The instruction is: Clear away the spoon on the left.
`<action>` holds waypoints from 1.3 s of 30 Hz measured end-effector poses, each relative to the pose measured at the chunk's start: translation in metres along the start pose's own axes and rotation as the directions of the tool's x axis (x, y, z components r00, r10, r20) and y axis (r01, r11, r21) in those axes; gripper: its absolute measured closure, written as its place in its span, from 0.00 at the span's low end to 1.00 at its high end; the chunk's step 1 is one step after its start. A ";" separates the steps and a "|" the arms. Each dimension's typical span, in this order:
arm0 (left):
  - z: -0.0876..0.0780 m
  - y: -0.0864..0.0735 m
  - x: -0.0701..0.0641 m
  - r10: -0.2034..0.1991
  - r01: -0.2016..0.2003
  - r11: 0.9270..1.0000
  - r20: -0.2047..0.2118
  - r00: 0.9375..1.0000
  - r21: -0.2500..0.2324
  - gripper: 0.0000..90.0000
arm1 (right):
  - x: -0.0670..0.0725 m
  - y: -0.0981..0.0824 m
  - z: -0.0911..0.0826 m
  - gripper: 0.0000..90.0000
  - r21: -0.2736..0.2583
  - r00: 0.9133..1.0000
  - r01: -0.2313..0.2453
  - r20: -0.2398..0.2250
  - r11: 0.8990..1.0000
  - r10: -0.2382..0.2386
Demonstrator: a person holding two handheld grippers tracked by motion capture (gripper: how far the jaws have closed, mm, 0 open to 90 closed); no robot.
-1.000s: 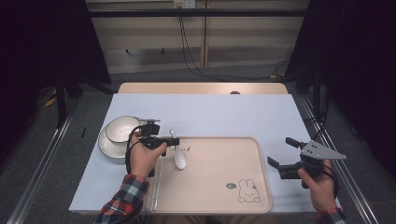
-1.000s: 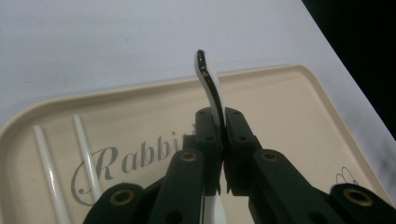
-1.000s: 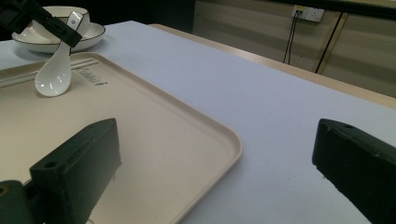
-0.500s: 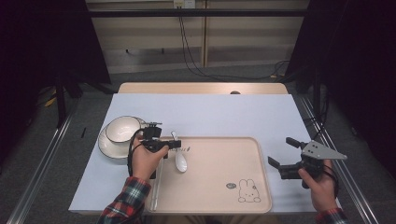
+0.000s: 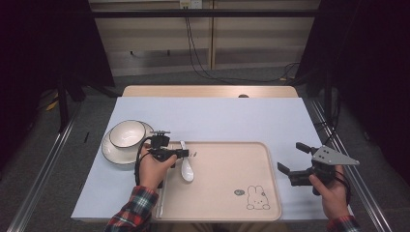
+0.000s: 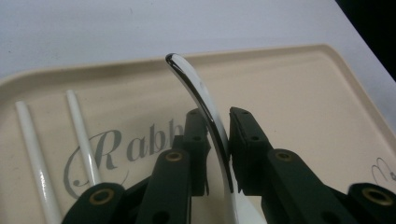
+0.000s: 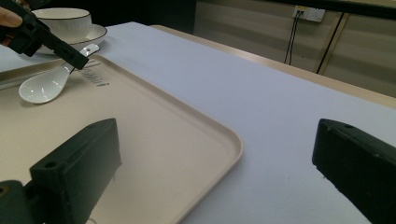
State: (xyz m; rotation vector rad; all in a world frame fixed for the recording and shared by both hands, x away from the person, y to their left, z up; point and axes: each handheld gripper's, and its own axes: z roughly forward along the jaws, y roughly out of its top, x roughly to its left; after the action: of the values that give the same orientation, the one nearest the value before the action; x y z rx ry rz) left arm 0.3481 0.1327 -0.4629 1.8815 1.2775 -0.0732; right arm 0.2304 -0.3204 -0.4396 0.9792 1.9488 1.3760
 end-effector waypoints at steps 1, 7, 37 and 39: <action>0.001 0.000 0.001 0.006 -0.006 1.000 -0.006 1.000 0.002 0.85 | 0.000 0.000 0.000 0.00 -0.001 1.000 -0.001 0.005 1.000 0.001; 0.004 0.000 0.002 0.008 -0.008 1.000 -0.022 1.000 0.006 0.84 | 0.000 0.000 0.000 0.00 0.003 1.000 -0.005 0.001 1.000 0.005; 0.005 -0.004 0.010 -0.005 0.006 1.000 -0.071 0.997 0.004 0.75 | 0.000 0.000 0.000 0.00 0.005 1.000 -0.002 0.001 1.000 0.002; 0.003 -0.004 0.009 0.003 -0.003 1.000 -0.082 0.997 -0.006 0.69 | -0.001 0.000 0.001 0.00 -0.005 1.000 -0.002 -0.002 1.000 0.002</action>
State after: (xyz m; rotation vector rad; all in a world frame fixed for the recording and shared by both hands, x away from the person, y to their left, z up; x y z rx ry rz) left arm 0.3509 0.1382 -0.4714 1.8981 1.3283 0.0093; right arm 0.2322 -0.3206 -0.4398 0.9779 1.9458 1.3821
